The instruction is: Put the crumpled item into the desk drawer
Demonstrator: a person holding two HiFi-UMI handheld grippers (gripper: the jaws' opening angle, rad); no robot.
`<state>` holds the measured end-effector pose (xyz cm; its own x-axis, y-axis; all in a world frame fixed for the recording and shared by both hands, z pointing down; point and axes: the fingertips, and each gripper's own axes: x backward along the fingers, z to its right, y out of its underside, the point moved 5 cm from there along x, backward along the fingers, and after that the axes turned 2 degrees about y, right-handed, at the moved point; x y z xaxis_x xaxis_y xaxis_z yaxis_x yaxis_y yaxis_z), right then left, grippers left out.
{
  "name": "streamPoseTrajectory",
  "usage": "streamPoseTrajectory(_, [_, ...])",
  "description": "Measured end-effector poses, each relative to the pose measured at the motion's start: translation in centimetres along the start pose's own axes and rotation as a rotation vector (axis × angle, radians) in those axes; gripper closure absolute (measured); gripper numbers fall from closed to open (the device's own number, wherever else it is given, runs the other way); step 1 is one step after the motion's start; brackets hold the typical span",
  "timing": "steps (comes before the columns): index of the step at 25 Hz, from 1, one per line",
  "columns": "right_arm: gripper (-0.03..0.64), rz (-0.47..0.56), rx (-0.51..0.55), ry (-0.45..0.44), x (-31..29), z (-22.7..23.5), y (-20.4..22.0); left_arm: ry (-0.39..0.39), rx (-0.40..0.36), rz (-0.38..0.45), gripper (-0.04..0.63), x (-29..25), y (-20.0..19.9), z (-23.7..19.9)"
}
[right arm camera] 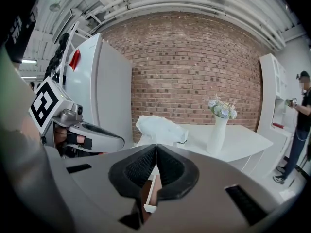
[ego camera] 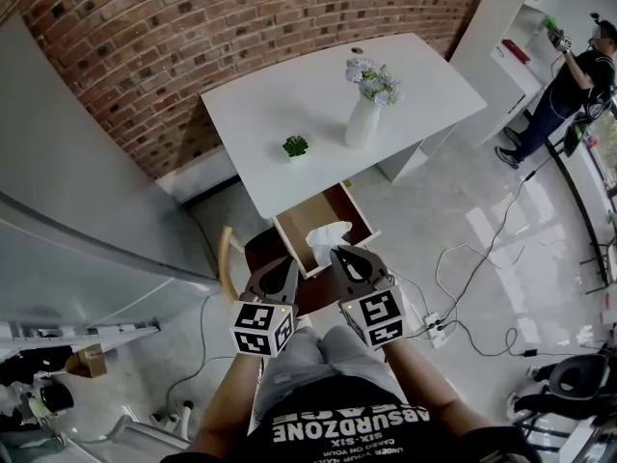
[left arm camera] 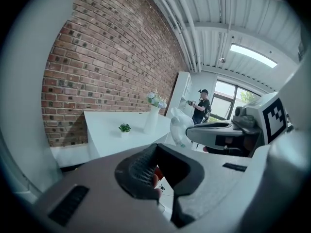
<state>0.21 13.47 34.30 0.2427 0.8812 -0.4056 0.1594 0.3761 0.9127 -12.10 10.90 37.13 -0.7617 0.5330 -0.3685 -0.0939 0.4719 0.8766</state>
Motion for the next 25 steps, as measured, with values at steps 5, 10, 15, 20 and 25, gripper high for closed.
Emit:
streamPoseTrajectory(5, [0.615,-0.010,0.008,-0.002,-0.8,0.1,0.2,-0.003,0.016,0.001,0.598,-0.5,0.0,-0.6])
streamPoseTrajectory(10, [0.615,-0.029,0.016,0.003,-1.9,1.4,0.4,-0.009,0.021,0.001,0.598,-1.4,-0.4,-0.9])
streamPoseTrajectory(15, [0.615,-0.041,0.038,-0.017,-3.3,3.1,-0.1,-0.039,0.034,0.010,0.598,-2.7,-1.1,-1.6])
streamPoseTrajectory(20, [0.615,-0.037,0.059,-0.057,-4.4,5.1,-1.0,-0.080,0.049,0.013,0.598,-4.1,-2.1,-1.8])
streamPoseTrajectory(25, [0.615,-0.050,0.069,-0.094,-5.1,7.1,-1.0,-0.121,0.075,0.038,0.598,-5.7,-3.4,-1.4])
